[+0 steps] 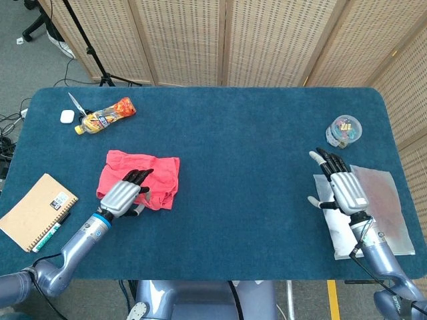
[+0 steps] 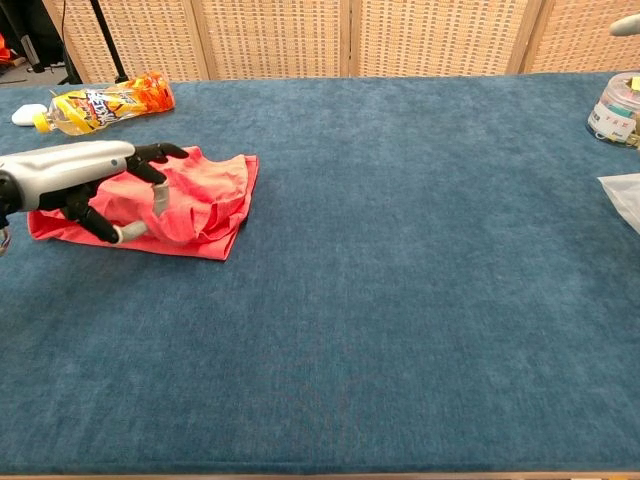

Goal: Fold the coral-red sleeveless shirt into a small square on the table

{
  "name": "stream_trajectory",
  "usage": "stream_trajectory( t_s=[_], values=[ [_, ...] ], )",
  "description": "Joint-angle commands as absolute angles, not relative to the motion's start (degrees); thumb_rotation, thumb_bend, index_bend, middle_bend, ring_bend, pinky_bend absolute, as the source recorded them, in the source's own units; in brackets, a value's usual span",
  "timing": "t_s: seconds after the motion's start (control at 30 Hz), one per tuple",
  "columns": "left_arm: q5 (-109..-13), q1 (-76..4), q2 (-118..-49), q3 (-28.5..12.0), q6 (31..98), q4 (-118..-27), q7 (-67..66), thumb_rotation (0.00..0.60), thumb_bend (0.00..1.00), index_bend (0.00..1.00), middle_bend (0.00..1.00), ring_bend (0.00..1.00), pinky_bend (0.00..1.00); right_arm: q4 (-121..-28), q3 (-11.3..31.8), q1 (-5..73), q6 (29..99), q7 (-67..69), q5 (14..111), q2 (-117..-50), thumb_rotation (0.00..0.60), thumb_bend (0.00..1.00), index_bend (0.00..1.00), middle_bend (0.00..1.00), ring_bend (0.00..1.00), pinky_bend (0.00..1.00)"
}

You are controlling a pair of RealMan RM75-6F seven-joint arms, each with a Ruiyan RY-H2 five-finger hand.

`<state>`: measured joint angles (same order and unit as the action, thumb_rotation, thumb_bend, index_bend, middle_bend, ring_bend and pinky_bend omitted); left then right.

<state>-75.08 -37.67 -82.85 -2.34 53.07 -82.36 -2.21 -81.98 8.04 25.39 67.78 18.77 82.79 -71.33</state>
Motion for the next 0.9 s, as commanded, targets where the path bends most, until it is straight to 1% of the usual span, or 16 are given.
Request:
stream_trajectory(
  t_s=[0.03, 0.23, 0.33, 0.37, 0.43, 0.47, 0.5, 0.53, 0.6, 0.73, 0.77, 0.8, 0.83, 0.9],
  values=[
    [-72.36, -36.80, -81.13, -1.36, 51.94, -84.61, -6.86, 0.600, 0.43, 0.60, 0.00, 0.00, 0.00, -82.00, 8.04, 25.38, 67.83, 18.80, 82.81, -71.30, 0.600, 0.24, 0.00, 0.00, 0.00, 0.00],
    [-70.35, -35.87, -81.53, -0.79, 52.10, -84.03, -10.05, 0.600, 0.39, 0.59, 0.00, 0.00, 0.00, -82.00, 8.01, 25.39, 67.78, 18.83, 82.87, -71.27, 0.600, 0.24, 0.00, 0.00, 0.00, 0.00],
    [-69.25, -35.70, -82.04, -0.73, 51.51, -83.19, -10.87, 0.600, 0.35, 0.53, 0.00, 0.00, 0.00, -82.02, 8.01, 25.38, 67.78, 18.82, 82.84, -71.26, 0.600, 0.23, 0.00, 0.00, 0.00, 0.00],
    [-69.15, -35.71, -82.08, -0.73, 51.36, -83.11, -10.91, 0.600, 0.33, 0.48, 0.00, 0.00, 0.00, -82.03, 8.01, 25.37, 67.78, 18.83, 82.83, -71.25, 0.600, 0.23, 0.00, 0.00, 0.00, 0.00],
    [-69.01, -35.71, -82.12, -0.58, 50.80, -82.84, -10.80, 0.600, 0.26, 0.30, 0.00, 0.00, 0.00, -82.02, 8.03, 25.37, 67.80, 18.82, 82.81, -71.24, 0.600, 0.24, 0.00, 0.00, 0.00, 0.00],
    [-69.09, -35.68, -82.15, -0.54, 50.57, -82.67, -10.46, 0.600, 0.21, 0.16, 0.00, 0.00, 0.00, -82.02, 8.04, 25.37, 67.79, 18.83, 82.79, -71.24, 0.600, 0.24, 0.00, 0.00, 0.00, 0.00],
    [-69.23, -35.64, -82.19, -0.55, 50.49, -82.58, -10.05, 0.600, 0.17, 0.05, 0.00, 0.00, 0.00, -82.02, 8.04, 25.37, 67.78, 18.84, 82.78, -71.24, 0.600, 0.24, 0.00, 0.00, 0.00, 0.00],
    [-69.57, -35.53, -82.23, -0.59, 50.46, -82.43, -9.21, 0.600, 0.14, 0.02, 0.00, 0.00, 0.00, -82.04, 8.04, 25.37, 67.78, 18.85, 82.78, -71.23, 0.600, 0.24, 0.00, 0.00, 0.00, 0.00],
    [-70.55, -35.29, -82.27, -0.70, 50.69, -82.15, -7.37, 0.600, 0.09, 0.00, 0.00, 0.00, 0.00, -82.04, 8.04, 25.37, 67.77, 18.86, 82.79, -71.21, 0.600, 0.24, 0.00, 0.00, 0.00, 0.00],
    [-74.54, -34.49, -82.06, -1.00, 52.53, -81.60, -0.93, 0.600, 0.08, 0.00, 0.00, 0.00, 0.00, -82.09, 8.02, 25.36, 67.81, 18.89, 82.86, -71.19, 0.600, 0.24, 0.00, 0.00, 0.00, 0.00],
    [-76.50, -34.14, -81.86, -1.13, 53.87, -81.32, 1.81, 0.600, 0.08, 0.00, 0.00, 0.00, 0.00, -82.10, 8.01, 25.34, 67.84, 18.89, 82.86, -71.17, 0.600, 0.24, 0.00, 0.00, 0.00, 0.00],
    [-78.63, -33.43, -81.31, -2.39, 57.27, -82.02, 6.10, 0.600, 0.08, 0.00, 0.00, 0.00, 0.00, -82.16, 8.08, 25.29, 67.96, 18.97, 82.82, -71.11, 0.600, 0.24, 0.00, 0.00, 0.00, 0.00],
    [-81.32, -32.99, -80.86, -2.20, 59.20, -81.33, 9.73, 0.600, 0.08, 0.00, 0.00, 0.00, 0.00, -82.20, 8.10, 25.26, 68.01, 19.00, 82.82, -71.06, 0.600, 0.24, 0.00, 0.00, 0.00, 0.00],
    [-83.68, -32.68, -80.61, -2.29, 61.35, -79.86, 13.06, 0.600, 0.08, 0.00, 0.00, 0.00, 0.00, -82.25, 8.12, 25.25, 68.05, 19.03, 82.83, -71.02, 0.600, 0.24, 0.00, 0.00, 0.00, 0.00]
  ],
)
